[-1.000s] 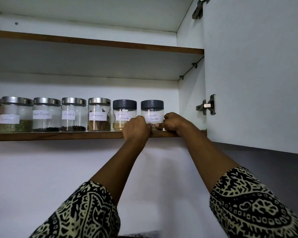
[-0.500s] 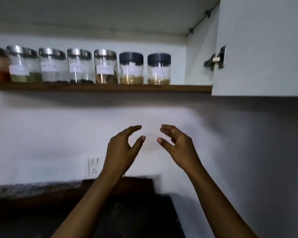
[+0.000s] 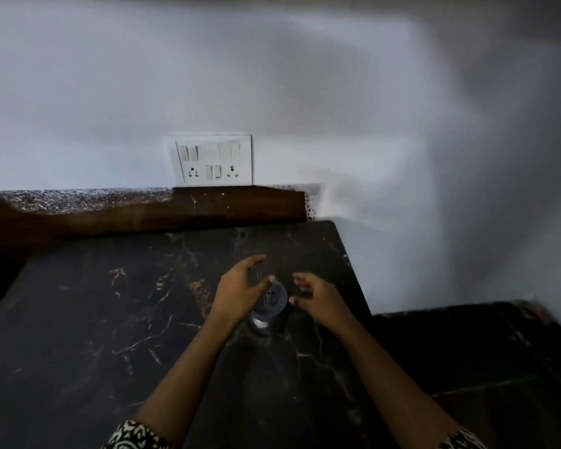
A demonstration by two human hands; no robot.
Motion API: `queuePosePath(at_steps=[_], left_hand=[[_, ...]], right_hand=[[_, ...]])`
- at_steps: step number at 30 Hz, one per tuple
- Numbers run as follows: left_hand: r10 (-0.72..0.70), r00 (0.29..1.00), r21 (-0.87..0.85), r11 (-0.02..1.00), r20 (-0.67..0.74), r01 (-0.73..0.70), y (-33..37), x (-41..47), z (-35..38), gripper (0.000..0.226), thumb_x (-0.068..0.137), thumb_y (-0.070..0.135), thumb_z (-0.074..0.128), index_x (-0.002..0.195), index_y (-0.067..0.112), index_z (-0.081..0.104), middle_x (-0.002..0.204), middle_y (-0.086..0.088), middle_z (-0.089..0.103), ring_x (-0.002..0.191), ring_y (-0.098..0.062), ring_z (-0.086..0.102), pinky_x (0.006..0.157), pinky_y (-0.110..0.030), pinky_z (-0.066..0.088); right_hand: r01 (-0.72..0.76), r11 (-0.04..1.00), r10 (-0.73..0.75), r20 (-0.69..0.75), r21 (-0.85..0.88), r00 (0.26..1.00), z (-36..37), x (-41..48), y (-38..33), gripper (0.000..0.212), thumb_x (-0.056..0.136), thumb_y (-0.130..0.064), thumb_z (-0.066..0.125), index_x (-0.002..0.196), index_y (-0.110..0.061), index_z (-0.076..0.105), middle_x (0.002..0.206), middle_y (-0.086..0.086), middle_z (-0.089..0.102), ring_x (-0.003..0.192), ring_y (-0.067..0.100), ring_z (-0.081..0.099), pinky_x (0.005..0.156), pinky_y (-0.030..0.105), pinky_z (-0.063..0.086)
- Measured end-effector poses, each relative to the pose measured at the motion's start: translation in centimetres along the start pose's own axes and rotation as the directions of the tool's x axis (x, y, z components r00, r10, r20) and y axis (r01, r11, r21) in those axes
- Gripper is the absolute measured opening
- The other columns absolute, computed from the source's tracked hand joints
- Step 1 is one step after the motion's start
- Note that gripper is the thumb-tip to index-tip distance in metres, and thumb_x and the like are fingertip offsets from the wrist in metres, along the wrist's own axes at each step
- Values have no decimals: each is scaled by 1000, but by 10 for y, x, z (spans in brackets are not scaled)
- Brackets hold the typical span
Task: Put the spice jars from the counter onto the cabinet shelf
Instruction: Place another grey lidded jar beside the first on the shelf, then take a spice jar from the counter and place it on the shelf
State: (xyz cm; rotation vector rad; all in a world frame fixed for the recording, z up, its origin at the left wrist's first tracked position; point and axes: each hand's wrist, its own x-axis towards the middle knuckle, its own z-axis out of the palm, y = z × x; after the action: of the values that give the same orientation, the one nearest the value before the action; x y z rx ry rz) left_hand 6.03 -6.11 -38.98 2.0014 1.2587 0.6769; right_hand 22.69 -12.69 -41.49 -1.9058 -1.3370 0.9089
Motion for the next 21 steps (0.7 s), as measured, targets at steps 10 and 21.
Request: queuePosePath(at_steps=[10,21], left_hand=[[-183,924,-111,967,335,231,-103,-4,50,139,55,25,90,149,9,-10,154,-10,30,141,-19,28,110,-26,28],[-6,983,-162,986,185,37,-69,4,18,80,65,34,84,134,16,47,129,-2,58,110,-11,55,90,-21,42]], right_hand=[[-158,987,153,122,30,981,75,30,68,108,61,-17,78,149,-24,15,151,5,36,141,23,30,117,50,21],[-90,966,88,19,241,996,45,6,13,79,69,-19,81,137,-19,42,133,4,57,124,19,53,104,35,43]])
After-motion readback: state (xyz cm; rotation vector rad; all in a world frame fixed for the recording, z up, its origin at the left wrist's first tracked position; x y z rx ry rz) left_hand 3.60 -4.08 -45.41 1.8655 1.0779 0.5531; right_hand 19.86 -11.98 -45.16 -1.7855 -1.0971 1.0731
